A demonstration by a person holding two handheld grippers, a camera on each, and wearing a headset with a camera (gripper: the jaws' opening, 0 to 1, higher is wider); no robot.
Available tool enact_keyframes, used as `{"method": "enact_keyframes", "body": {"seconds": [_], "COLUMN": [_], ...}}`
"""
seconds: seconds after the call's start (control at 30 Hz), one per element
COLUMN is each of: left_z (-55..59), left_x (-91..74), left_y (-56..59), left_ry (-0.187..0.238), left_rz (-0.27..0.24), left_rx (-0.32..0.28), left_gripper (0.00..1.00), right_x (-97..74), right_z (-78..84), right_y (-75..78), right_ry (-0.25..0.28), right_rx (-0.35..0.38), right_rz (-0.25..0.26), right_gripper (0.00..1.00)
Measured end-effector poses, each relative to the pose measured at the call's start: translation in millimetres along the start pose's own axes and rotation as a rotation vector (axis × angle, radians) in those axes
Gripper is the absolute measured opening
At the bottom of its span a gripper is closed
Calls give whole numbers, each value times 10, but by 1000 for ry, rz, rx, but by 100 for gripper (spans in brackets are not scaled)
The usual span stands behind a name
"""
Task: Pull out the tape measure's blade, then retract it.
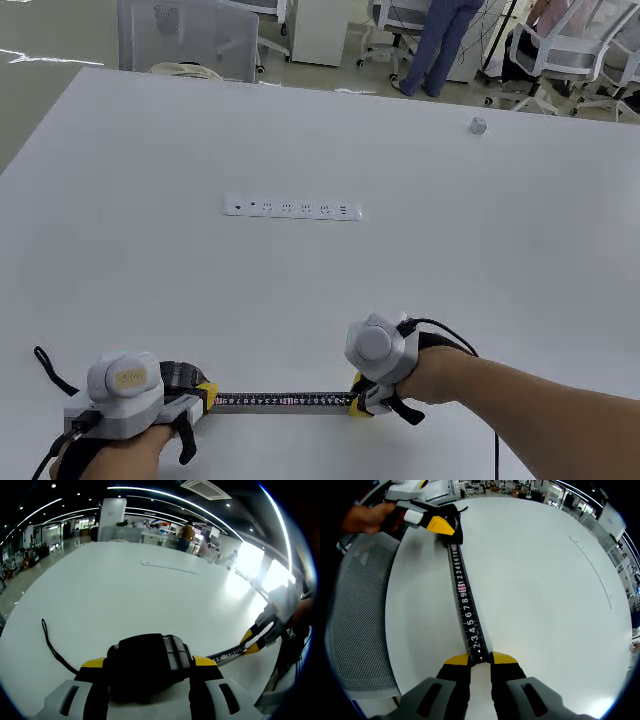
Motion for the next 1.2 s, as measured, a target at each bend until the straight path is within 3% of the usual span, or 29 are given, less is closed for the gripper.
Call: {"method": "enact_keyframes", "body": {"seconds": [1.2], "left_z": [-2], "left_x": [7], "left_y": [-6], "left_ry": [-8], "left_rz": [4], "left_rx": [-4], "left_gripper": [62], "right_x": [69], "right_z": [-152], "right_y": [-31], "right_ry": [13], "right_rx": [-6], "right_rz": [-5], "right_gripper": [14]}}
Point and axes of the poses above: the centre of the closed fingertips' face, and the gripper's own axes: x roughly forward along the fingers, y roughly to its right, z roughly out of its underside, the point moved 8 cm from there along -x, roughly backward along the fingers, and after that the axes turned 1 degree about -x, right-handed, at the moved point
